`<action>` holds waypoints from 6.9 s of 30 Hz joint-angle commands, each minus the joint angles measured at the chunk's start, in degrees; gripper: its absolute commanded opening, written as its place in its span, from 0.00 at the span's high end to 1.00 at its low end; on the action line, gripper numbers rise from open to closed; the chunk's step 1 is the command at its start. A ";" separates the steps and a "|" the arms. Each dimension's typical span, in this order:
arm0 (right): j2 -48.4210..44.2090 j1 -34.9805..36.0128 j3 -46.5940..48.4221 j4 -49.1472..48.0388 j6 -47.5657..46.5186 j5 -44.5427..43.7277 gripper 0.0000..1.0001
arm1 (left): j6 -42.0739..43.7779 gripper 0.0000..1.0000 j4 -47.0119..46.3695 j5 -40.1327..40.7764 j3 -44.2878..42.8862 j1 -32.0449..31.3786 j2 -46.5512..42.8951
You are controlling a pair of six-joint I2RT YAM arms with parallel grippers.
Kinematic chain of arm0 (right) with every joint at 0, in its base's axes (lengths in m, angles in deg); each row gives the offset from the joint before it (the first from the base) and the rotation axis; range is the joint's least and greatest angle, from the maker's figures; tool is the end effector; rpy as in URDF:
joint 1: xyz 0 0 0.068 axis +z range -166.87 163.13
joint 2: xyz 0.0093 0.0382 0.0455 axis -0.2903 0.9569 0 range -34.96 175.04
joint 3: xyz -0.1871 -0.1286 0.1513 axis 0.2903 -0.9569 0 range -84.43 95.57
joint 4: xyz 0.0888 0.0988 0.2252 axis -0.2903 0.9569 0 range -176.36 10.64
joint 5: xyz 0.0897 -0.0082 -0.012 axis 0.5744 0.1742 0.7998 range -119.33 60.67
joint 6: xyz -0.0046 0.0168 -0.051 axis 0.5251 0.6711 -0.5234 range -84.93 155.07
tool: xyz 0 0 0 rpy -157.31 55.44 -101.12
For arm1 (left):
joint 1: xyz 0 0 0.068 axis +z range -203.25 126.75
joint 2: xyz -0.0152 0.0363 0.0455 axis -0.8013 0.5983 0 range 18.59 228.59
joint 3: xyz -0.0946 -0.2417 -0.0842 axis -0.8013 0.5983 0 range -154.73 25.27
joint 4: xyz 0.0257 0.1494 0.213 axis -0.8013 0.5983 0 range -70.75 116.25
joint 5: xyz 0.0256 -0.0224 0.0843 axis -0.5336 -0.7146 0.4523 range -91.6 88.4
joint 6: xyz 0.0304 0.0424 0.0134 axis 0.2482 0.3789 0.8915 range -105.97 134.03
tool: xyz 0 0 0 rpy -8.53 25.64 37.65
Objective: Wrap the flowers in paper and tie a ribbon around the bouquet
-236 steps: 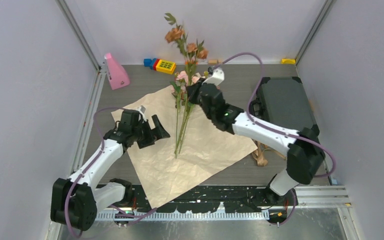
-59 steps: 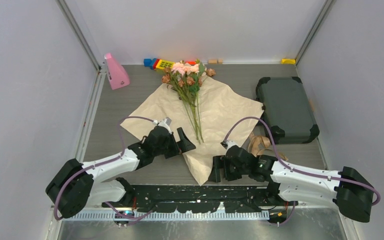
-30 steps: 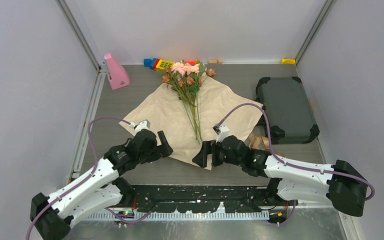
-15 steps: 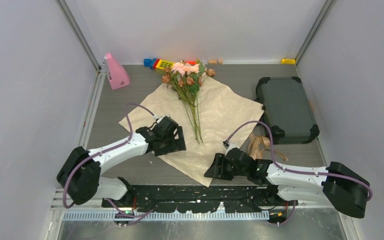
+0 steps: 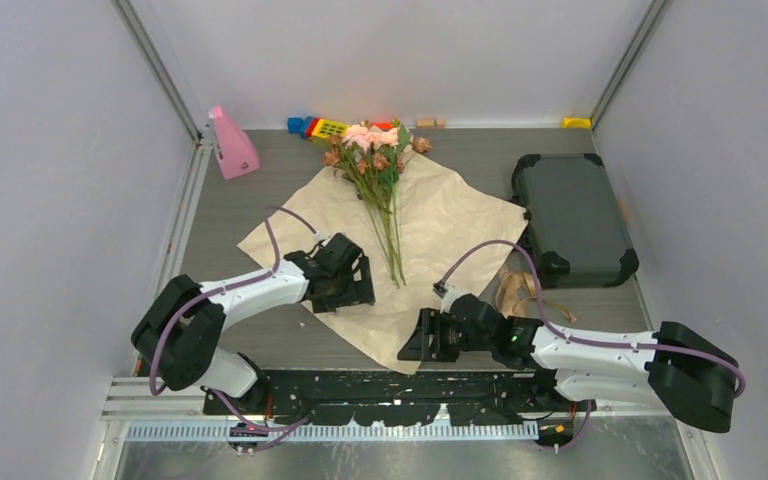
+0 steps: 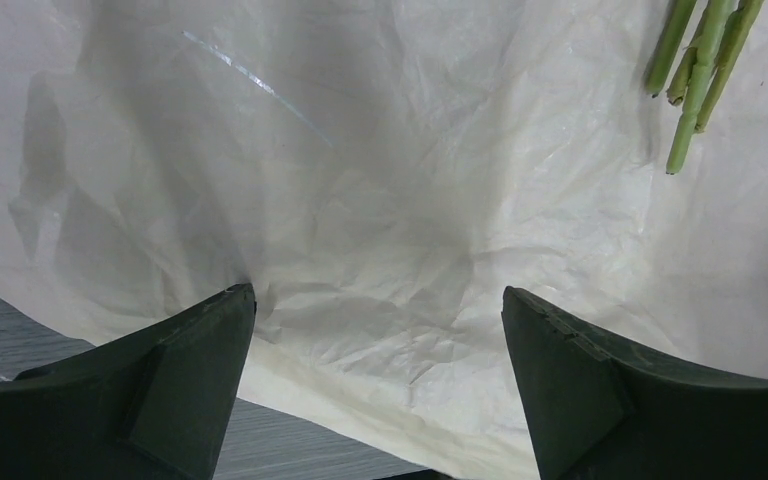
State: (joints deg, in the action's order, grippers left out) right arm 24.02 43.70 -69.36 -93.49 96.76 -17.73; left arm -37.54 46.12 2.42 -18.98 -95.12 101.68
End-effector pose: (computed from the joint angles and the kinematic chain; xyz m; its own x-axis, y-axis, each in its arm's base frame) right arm 0.0867 0.1683 0.1479 -0.9603 0.0530 -0.2738 -0.1831 0.6208 0.7623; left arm 0.1965 -0.1728 0.1689 -0.9266 -0.2190 -0.3057 -0.1314 0.9502 -0.2827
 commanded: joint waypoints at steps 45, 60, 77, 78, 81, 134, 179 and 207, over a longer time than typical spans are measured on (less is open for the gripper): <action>-3.30 0.42 14.02 6.74 -15.28 -18.74 0.19 | -3.19 0.04 25.14 16.70 1.19 1.96 -4.78; 9.58 -11.58 14.05 -7.92 -9.76 -22.58 0.15 | 7.83 0.00 0.33 -9.99 8.78 1.84 -42.55; 17.48 -15.85 15.27 -10.58 -5.98 -22.66 0.15 | 11.09 0.00 -19.66 -25.64 16.25 -0.64 -31.52; 17.29 -15.84 15.18 -10.32 -5.60 -22.82 0.15 | 10.87 0.00 -19.71 -23.32 16.27 -0.67 -30.24; 16.45 -15.93 15.03 -9.40 -5.35 -23.28 0.15 | 10.09 0.00 -21.40 -17.19 16.46 -0.76 -26.04; 26.25 -34.56 22.51 12.49 -33.30 10.51 0.99 | 9.72 0.04 -19.24 -8.06 6.85 -2.34 -9.21; 20.85 -14.24 26.49 20.05 -17.18 -20.32 0.77 | 7.14 0.05 -8.33 1.09 9.87 -2.61 -5.35; 18.54 -14.47 16.18 21.53 -9.40 -25.53 0.85 | -3.16 0.73 4.80 7.48 -6.44 -13.20 12.74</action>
State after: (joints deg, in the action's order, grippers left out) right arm 43.71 29.41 -50.74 -75.16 85.87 -40.03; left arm -37.17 44.70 6.46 -27.20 -109.43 111.49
